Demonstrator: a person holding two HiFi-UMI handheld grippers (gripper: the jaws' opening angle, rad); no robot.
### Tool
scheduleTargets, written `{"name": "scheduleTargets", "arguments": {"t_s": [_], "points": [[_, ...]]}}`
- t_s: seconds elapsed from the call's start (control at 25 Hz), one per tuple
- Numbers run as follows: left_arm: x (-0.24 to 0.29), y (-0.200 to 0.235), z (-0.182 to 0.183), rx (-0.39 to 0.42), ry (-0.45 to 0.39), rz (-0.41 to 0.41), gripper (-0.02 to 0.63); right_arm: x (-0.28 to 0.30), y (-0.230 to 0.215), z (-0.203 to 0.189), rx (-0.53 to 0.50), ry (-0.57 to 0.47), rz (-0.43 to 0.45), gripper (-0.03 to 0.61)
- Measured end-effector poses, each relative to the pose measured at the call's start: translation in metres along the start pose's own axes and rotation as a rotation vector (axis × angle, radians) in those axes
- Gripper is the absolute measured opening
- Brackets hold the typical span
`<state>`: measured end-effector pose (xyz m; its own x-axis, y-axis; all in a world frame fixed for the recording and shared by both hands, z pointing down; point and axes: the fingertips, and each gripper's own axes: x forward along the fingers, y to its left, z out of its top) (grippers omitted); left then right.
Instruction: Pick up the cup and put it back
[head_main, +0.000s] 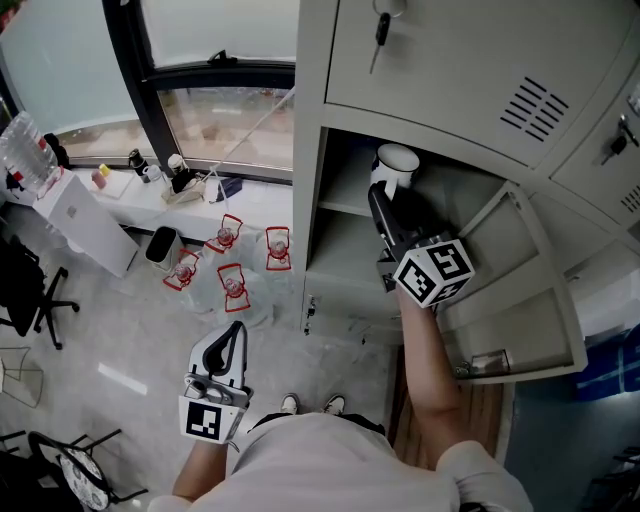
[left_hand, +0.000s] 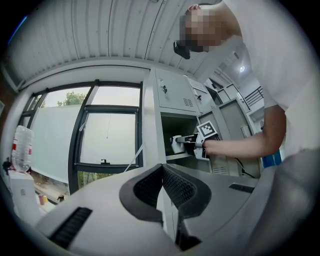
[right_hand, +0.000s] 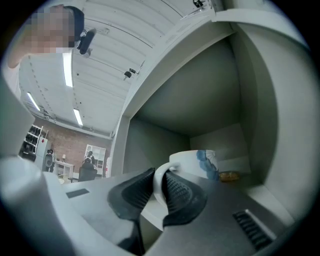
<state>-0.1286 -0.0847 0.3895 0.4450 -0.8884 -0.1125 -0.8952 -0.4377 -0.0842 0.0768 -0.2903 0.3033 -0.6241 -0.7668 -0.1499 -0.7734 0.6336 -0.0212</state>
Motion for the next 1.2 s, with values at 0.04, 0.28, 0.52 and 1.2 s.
{"name": "scheduleTargets", "arguments": {"t_s": [0.04,0.28,0.52,1.2], "points": [[0.001,0.0,0.002,0.003,-0.01,-0.002,0.021,0.001,-0.001,-0.001,0.002,0.002,-0.002,0.054],[-0.002,0.001,-0.007,0.005,0.025,0.003,0.021,0.003,-0.001,-0.007,0.007,0.016,-0.005,0.054],[-0.001,-0.001,-0.008,-0.001,0.015,0.001,0.021,0.004,0.002,-0.011,-0.024,0.029,-0.007,0.055],[-0.004,-0.005,-0.007,-0.007,0.028,-0.008,0.021,-0.002,-0.007,-0.015,-0.043,0.044,-0.057,0.061]]}}
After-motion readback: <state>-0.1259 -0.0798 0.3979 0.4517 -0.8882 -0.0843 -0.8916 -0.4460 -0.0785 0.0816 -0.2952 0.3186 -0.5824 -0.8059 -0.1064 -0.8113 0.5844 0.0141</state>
